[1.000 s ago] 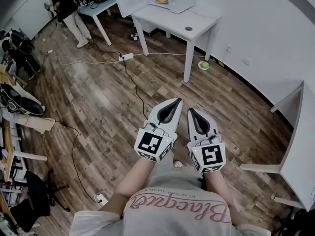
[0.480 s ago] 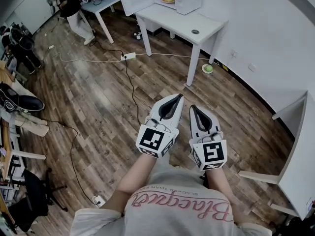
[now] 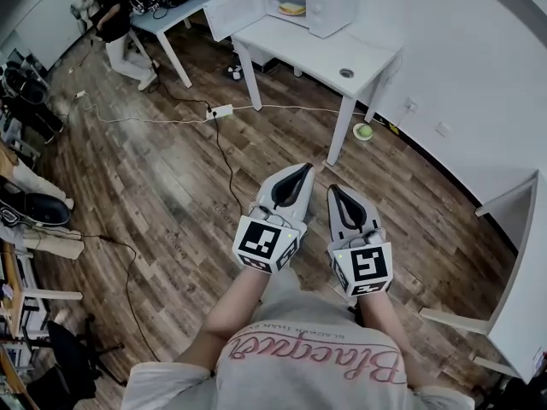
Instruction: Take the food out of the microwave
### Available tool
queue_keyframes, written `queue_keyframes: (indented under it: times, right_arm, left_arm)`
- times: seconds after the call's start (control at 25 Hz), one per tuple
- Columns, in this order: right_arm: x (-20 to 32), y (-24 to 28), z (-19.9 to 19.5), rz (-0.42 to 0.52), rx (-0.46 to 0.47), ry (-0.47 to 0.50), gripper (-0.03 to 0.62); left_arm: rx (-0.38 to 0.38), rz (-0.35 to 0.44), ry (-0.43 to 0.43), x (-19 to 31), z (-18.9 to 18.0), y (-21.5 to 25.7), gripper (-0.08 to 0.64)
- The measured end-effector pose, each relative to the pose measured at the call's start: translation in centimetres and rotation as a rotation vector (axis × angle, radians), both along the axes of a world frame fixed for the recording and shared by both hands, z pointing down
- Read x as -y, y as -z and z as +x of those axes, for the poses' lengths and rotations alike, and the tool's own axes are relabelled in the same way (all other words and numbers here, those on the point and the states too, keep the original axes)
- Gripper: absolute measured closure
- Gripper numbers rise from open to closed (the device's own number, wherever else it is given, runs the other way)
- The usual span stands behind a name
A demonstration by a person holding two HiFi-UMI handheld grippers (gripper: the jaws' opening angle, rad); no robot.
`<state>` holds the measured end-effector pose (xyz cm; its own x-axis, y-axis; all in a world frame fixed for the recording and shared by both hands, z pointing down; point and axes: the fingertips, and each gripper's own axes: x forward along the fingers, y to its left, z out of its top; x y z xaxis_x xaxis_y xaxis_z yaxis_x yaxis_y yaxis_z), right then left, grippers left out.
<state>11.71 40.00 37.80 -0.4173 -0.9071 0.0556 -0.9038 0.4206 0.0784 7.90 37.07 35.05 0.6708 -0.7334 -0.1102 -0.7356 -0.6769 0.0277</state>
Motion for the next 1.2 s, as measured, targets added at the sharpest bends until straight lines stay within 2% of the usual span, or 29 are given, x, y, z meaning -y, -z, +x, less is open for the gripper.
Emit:
queue_keyframes:
  times: [0.6, 1.2]
  right_arm:
    - [12.8, 0.3, -7.4, -0.003, -0.014, -0.012, 0.581]
    - [16.2, -0.3, -9.2, -0.025, -0.024, -0.049, 0.581]
  left_arm:
    - [-0.022, -0.027, -0.026, 12.2, -6.9, -0.2, 0.555]
    - [-0.033, -0.047, -0.046, 15.7, -9.3, -1.3, 0.555]
